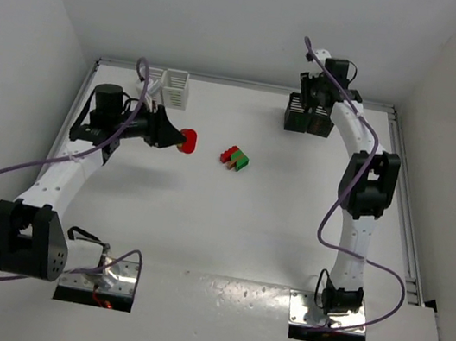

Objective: Sort the legos into containers by color

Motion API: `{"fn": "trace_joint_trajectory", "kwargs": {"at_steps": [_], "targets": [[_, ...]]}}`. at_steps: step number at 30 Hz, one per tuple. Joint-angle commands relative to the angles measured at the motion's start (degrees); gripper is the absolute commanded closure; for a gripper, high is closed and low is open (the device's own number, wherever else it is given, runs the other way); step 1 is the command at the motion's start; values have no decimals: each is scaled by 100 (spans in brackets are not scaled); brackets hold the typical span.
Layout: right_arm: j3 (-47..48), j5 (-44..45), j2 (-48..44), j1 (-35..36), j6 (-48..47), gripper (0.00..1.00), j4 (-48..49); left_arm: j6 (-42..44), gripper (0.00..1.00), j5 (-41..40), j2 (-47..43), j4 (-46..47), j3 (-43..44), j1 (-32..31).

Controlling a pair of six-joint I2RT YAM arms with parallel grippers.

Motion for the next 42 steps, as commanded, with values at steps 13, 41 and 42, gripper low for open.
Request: {"fn": "trace_joint_trajectory", "kwargs": {"at_steps": [13,41,42], "targets": [[360,-398,172,-82,214,44,115,99,89,-146,128,60,238,-221],[-3560,-7430,-2720,726,3712,15,2304,-314,84,2034,181,227,185,-169],[-3560,-7430,-2719,831,3634,15,2226,-367,84,2034,181,280,185,-221]]}}
